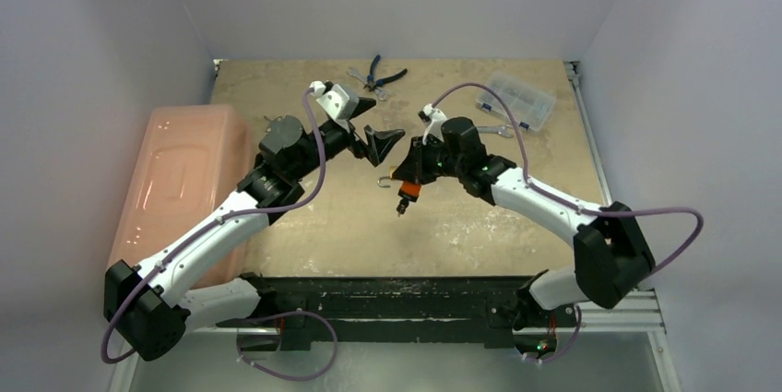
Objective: Unlock with the key
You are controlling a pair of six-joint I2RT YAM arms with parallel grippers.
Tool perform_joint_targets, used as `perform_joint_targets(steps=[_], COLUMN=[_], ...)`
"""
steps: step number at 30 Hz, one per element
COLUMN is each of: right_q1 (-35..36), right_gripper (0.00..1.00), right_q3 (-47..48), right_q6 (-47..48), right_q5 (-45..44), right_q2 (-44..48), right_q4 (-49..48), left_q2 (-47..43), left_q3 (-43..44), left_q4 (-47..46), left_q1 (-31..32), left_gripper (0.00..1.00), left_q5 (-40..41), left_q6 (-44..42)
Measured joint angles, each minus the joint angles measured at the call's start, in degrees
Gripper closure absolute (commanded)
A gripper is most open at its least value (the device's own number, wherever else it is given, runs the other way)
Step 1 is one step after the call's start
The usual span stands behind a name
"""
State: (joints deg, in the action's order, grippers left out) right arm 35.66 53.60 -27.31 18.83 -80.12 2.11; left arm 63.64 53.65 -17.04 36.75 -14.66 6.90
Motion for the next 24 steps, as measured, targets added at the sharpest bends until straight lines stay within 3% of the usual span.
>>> perform_joint_targets(steps=[12,24], right_q1=[-0.22,-5.92], right_gripper=[1.0,0.98], right_q3=[-1.6,-0.76], right_q6=[-2.62,-2.05], right_q5=[6.05,10.36], right_q2=[-12.92,-24.26], right_q4=[-10.43,-10.34], left_q2=[0.02,0.26], left_q3=[0.0,0.0], left_q4=[0.0,0.04], left_q1=[0.0,0.0], left_gripper=[0.06,0.06], left_q5=[1.4,1.14], left_q6=[1.01,1.01])
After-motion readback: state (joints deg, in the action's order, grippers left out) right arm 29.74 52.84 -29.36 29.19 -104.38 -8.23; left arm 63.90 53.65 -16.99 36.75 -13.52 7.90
